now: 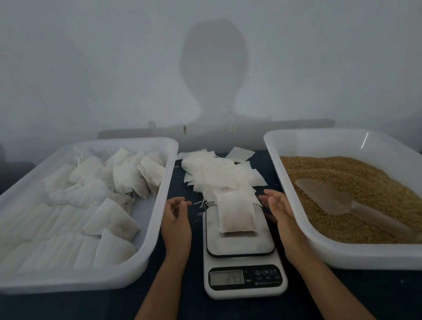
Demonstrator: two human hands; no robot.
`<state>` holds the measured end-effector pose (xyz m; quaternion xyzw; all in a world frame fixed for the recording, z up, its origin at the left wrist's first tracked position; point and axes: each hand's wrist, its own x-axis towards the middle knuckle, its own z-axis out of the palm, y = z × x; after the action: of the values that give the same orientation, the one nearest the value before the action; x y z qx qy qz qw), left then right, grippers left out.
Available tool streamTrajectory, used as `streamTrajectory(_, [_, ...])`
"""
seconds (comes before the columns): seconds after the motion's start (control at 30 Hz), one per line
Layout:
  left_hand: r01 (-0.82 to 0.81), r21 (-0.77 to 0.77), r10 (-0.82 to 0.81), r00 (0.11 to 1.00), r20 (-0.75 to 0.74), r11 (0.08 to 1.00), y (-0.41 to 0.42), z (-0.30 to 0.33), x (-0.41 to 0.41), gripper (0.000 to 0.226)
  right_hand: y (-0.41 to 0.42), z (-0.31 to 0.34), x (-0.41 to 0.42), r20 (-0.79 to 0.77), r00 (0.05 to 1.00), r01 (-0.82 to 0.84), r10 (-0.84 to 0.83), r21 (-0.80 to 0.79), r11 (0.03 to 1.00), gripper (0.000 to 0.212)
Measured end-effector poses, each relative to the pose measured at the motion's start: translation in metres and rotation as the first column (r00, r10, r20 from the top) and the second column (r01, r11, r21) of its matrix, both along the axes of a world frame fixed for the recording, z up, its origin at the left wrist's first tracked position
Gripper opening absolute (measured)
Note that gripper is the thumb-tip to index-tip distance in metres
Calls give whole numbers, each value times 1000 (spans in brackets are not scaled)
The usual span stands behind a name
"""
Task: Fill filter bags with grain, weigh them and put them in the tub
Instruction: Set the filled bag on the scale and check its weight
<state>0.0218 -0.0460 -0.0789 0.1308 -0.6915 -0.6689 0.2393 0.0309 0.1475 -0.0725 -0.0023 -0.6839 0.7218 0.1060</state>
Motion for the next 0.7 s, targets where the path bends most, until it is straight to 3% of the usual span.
streamTrajectory(0.13, [-14, 37, 14, 1000, -5, 999, 0, -1, -1, 9, -1, -2, -1, -8, 1000, 7, -7, -28, 1000, 34])
streamTrajectory(0.4, [-9, -31, 10, 1000, 12, 999, 0, -6, -5, 10, -3, -4, -4, -32, 999, -9, 9, -2, 1000, 30])
streamTrajectory(0.53, [18, -63, -16, 1000, 19, 998, 1, -6, -5, 10, -2, -2, -2, -93, 993, -58, 66, 80, 995, 28])
streamTrajectory(0.7, [177, -144, -178, 984, 7, 974, 5, -2, -2, 5, -3, 1, -4, -122, 979, -141, 165, 187, 972, 30])
